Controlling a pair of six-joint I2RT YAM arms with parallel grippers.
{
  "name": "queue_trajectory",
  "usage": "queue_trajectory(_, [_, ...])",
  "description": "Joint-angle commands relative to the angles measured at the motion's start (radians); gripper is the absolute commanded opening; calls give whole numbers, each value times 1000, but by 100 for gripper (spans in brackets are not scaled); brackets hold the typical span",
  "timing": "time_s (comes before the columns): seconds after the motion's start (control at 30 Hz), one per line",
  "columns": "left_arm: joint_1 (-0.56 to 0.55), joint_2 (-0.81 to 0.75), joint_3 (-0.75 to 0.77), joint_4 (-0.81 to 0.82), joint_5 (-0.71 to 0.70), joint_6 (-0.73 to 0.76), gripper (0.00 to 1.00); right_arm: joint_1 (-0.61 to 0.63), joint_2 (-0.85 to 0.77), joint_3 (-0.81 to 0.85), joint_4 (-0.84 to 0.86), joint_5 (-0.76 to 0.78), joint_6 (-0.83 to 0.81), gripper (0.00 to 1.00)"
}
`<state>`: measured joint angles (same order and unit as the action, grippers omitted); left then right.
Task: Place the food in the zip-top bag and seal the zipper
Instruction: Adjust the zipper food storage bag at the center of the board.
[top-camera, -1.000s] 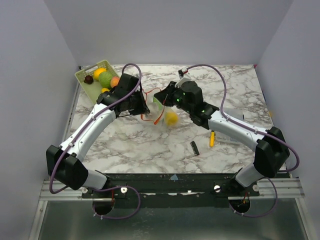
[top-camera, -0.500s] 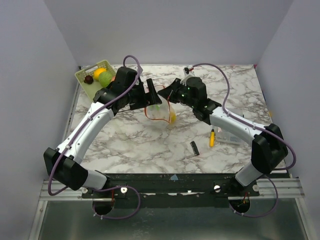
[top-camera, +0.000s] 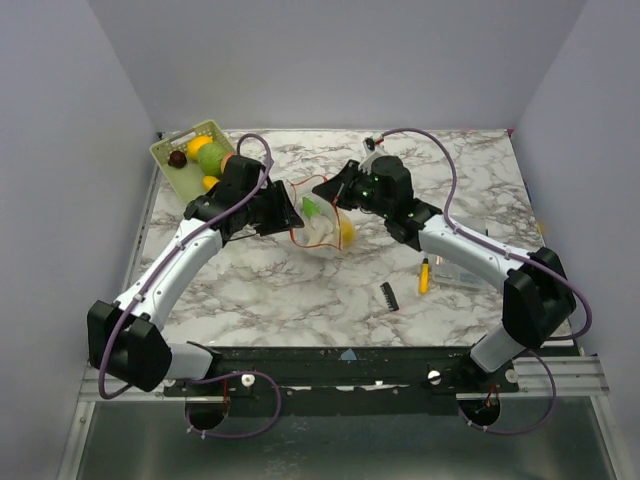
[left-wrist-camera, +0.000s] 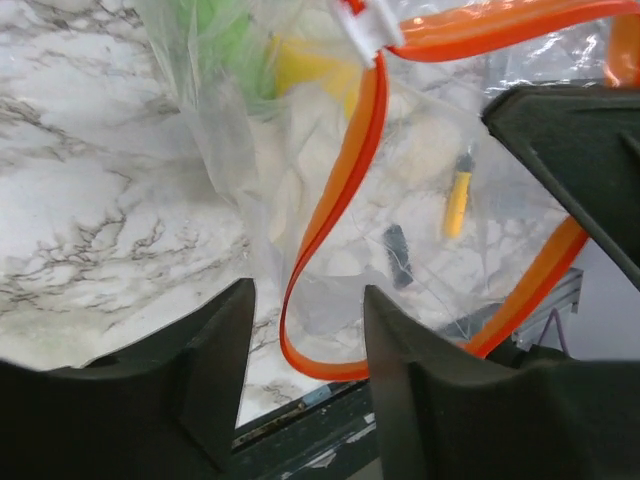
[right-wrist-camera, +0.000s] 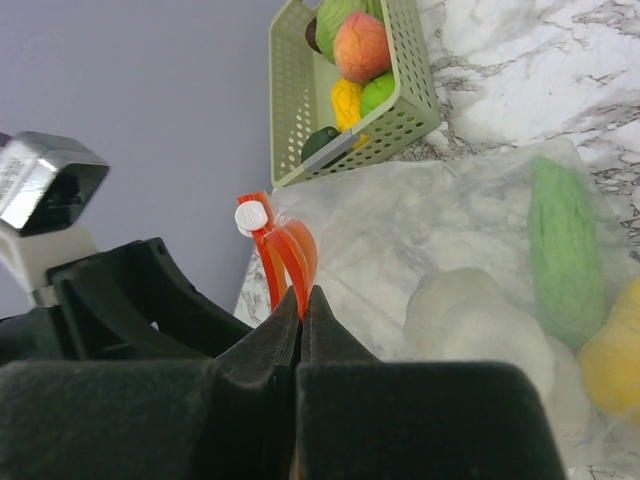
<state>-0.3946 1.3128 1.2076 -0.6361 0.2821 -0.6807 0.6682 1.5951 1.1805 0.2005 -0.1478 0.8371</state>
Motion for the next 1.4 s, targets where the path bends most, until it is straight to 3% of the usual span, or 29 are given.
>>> queue_trajectory(0.0, [-1,24,-32,70,115,-16,33,3,-36,-18,6,7,-32,1])
queue_trajectory(0.07, [-1,11,-13,69,128,-16,17,2,-48,-18,-6,25,-60,1])
queue_trajectory(0.13, [-1,-14,25,71,146,-14,9,3,-66,-15,-26,56,-107,1])
queue_trajectory(0.33, [-1,-30,149,116,297,-74,0,4,-130,11,-72,95,-278,1])
queue_trajectory(0.57, [2,39,107,92,228,-111,0,6,-176,-45,-70,179,-312,1])
queue_trajectory(0.73, [2,51,91,117,267,-126,0,5,-167,-73,-104,214,-329,1])
queue_trajectory(1.3, [3,72,171,92,263,-95,0,5,-254,-96,-117,310,-403,1])
queue_trajectory(1.37, [5,76,182,82,252,-84,8,5,-256,-100,-116,312,-407,0])
